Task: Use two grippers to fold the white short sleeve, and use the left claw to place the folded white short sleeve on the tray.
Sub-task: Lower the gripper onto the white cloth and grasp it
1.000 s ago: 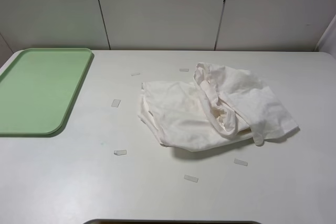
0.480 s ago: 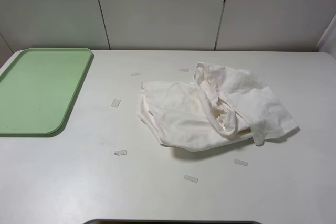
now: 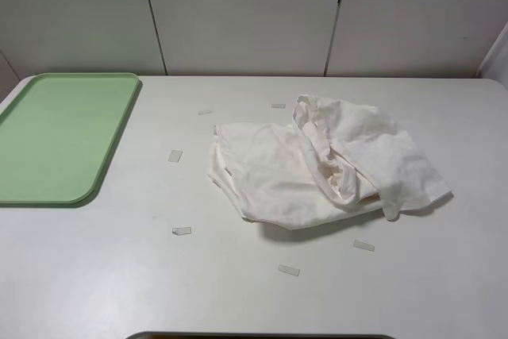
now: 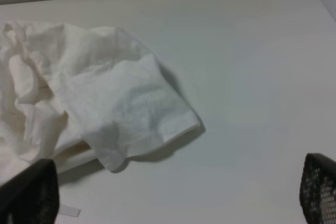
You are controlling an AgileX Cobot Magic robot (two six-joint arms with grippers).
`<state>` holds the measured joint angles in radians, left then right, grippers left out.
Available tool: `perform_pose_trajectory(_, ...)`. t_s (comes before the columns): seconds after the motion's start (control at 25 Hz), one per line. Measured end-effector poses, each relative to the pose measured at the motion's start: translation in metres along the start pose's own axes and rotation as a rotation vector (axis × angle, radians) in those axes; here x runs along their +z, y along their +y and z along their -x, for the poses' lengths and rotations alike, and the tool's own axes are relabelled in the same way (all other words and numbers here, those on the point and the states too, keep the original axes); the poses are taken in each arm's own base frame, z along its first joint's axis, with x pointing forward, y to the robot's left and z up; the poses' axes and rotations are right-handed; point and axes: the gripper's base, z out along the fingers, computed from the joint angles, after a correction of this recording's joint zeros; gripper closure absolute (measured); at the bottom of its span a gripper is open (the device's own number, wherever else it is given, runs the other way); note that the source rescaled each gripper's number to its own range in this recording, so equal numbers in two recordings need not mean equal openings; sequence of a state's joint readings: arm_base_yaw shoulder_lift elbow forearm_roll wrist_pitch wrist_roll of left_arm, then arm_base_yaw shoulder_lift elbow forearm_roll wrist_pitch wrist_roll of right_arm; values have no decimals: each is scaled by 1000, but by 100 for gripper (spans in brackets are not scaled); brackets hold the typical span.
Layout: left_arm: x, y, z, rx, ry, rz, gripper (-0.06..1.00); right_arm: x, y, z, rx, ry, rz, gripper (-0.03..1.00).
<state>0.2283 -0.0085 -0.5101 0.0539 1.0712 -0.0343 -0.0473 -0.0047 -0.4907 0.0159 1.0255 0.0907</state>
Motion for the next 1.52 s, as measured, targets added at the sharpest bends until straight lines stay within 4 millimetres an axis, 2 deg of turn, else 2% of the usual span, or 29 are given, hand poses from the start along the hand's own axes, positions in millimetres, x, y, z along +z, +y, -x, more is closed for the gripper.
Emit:
perform_pose_trajectory(0.16,0,-1,0,9,3,-9,-1,0,0,0,0,0,0,-3)
perform_pose_trajectory(0.32,1,-3,10,31,45,-26,-3,0,0,0,0,0,1,-3)
perform_pose_trajectory(0.36,3,-5,23,57,90,-43,-4,0,0,0,0,0,1,-3)
perform_pose_trajectory(0.4,3,-5,23,57,90,-43,-4,0,0,0,0,0,1,-3)
perform_pose_trajectory(0.44,5,-8,43,73,136,-78,-4,0,0,0,0,0,1,-3)
perform_pose_trajectory(0.48,5,-8,43,73,136,-78,-4,0,0,0,0,0,1,-3)
perform_pose_trajectory(0.72,29,-20,87,60,198,-194,-4,0,0,0,0,0,1,-3)
perform_pose_trajectory(0.88,58,-29,101,42,274,-253,-4,0,0,0,0,0,1,-3)
perform_pose_trajectory(1.08,100,-43,108,45,401,-304,-4,0,0,0,0,0,1,-3)
perform_pose_trajectory(1.12,117,-52,111,58,426,-331,-4,0,0,0,0,0,1,-3)
perform_pose_trajectory(1.28,152,-77,109,81,469,-389,-4,0,0,0,0,0,1,-3)
perform_pose_trajectory(1.36,157,-81,109,85,474,-399,-4,0,0,0,0,0,1,-3)
perform_pose_trajectory(1.44,167,-93,106,91,484,-422,-4,0,0,0,0,0,1,-3)
perform_pose_trajectory(1.48,188,-120,96,103,515,-470,-4,0,0,0,0,0,1,-3)
perform_pose_trajectory(1.52,195,-131,92,92,514,-487,-4,0,0,0,0,0,1,-3)
